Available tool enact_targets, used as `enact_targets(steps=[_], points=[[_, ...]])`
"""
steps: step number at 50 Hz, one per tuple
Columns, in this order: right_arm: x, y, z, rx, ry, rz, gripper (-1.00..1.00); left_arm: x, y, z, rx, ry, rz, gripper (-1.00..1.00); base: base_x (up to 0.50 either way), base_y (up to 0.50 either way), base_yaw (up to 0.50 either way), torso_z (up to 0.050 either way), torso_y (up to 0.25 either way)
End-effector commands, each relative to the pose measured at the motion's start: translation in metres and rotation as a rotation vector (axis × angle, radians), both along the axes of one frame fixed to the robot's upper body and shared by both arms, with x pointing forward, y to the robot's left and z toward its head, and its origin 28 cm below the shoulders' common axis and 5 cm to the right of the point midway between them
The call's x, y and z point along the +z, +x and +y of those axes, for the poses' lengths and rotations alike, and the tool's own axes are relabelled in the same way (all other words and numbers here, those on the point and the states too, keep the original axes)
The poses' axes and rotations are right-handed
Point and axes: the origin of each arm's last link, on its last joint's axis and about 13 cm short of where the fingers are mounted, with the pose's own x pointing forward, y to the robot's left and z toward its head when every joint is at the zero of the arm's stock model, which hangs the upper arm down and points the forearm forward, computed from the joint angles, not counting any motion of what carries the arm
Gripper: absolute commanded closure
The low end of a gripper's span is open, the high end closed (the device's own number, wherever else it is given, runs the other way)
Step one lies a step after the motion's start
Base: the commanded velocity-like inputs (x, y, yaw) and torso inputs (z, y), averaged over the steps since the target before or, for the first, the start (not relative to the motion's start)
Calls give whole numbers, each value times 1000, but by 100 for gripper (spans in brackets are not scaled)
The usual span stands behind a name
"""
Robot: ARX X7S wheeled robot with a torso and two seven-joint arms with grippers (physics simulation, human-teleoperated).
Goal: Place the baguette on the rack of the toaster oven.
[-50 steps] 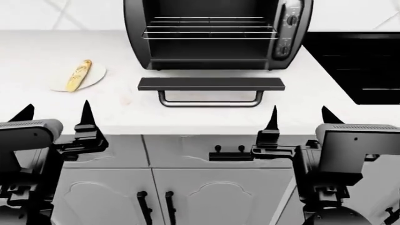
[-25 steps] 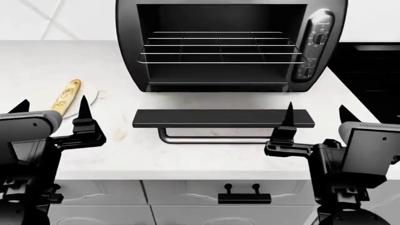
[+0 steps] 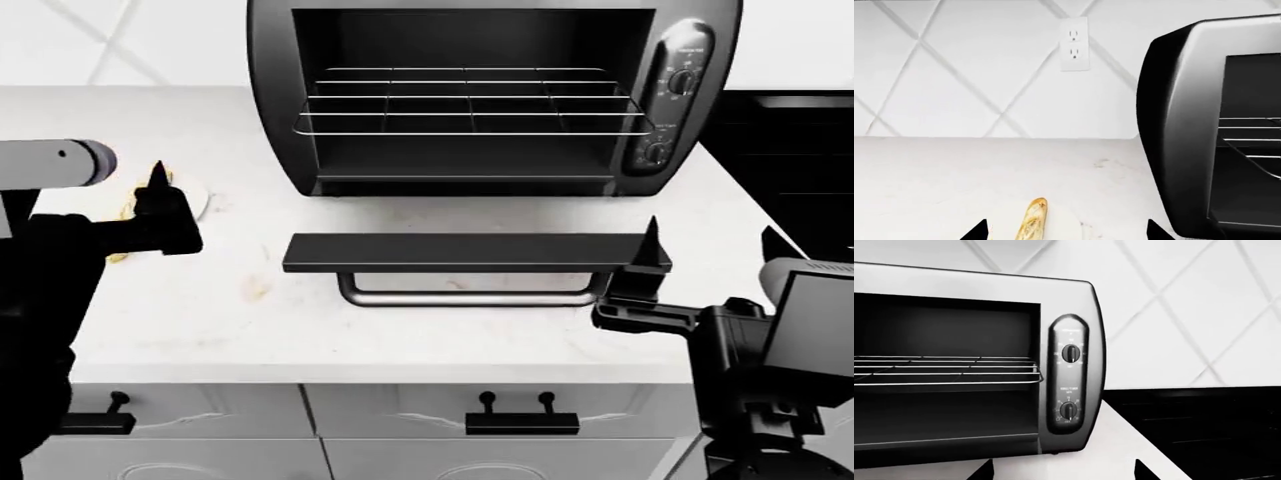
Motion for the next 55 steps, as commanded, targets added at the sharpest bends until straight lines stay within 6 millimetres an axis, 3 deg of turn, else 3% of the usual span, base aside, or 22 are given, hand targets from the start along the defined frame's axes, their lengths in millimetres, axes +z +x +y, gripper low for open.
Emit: enact_targets(steps=[1,18,27,33,44,55], points=[[-3,0,-2,-13,2,11,-100,20,23,15,27,35,140,-100,0,0,0,0,0],[-6,0,-2,-16,3,19,-100,40,69,43,-12,0,342,-100,0,0,0,0,0],[-7,1,-1,-10,-5,26,-100,52,79,56,11,-22,394,-100,0,0,0,0,0],[-5,0,-2,-8,-2,21,-100,50,89,65,23,-41,436,-100,0,0,0,0,0],[-4,4,0,3,3,21,-100,43,97,70,10,-35,482,-100,0,0,0,0,0],[-4,4,-1,5,7,27,-100,39,110,62,-11,-37,496,-100,0,0,0,0,0]])
